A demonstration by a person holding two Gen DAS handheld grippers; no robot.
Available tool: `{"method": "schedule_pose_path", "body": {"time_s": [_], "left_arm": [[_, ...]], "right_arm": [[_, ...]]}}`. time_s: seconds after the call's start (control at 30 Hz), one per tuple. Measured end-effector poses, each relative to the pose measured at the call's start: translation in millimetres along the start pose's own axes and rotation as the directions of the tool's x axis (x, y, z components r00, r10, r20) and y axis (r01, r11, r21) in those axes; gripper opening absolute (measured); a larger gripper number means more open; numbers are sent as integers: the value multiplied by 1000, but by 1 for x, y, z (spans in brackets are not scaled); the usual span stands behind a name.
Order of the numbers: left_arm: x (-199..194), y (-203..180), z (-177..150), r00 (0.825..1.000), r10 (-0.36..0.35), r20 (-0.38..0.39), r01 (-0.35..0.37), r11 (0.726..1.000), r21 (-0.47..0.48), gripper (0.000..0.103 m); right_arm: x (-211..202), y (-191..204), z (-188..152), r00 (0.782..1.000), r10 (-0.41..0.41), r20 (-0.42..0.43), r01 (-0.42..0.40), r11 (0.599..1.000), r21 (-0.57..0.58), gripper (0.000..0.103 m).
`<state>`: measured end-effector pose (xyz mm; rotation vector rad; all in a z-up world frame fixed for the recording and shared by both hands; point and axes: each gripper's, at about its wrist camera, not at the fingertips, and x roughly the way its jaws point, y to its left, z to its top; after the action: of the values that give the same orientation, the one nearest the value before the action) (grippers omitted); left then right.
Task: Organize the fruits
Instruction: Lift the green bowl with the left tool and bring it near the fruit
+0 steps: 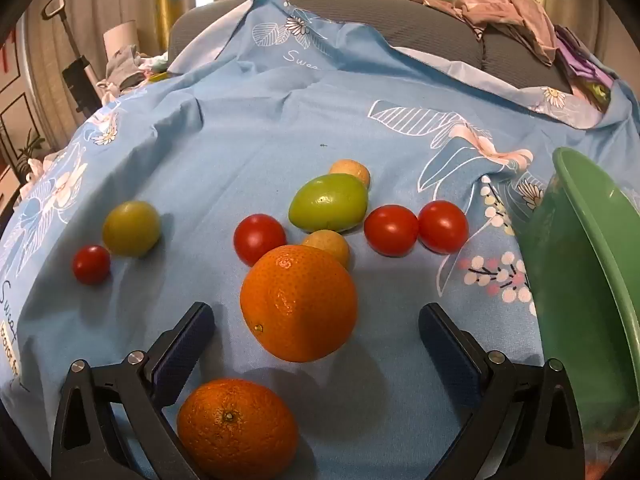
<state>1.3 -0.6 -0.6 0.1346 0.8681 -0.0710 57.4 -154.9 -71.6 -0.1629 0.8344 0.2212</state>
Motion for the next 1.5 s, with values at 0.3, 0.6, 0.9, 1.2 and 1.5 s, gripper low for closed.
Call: {"method": "schedule_pose_path", "body": {"time_s": [0.3, 0.6, 0.9, 1.2, 1.5], "left_arm": [[-8, 9, -4, 999, -4, 51, 6, 999, -38, 102], [-26, 11, -2, 997, 30, 72, -26, 998, -50, 102], [-43, 14, 10, 992, 36, 118, -31, 999, -40, 102], [-57, 4, 26, 990, 34, 140, -32, 999, -17, 102], [-63, -4, 28, 988, 40, 149, -40, 999, 1, 102]], "right_arm": [[3, 1, -2, 1000, 2, 1, -2, 1000, 1, 101], [-12, -3, 2, 997, 39, -72, -35, 997, 66, 101], [-107, 0, 27, 999, 30, 34, -32, 999, 39, 101], [-144, 2, 40, 996, 29, 82, -31, 999, 28, 101], [-152, 3, 35, 992, 52, 114, -56, 998, 26, 101]]}}
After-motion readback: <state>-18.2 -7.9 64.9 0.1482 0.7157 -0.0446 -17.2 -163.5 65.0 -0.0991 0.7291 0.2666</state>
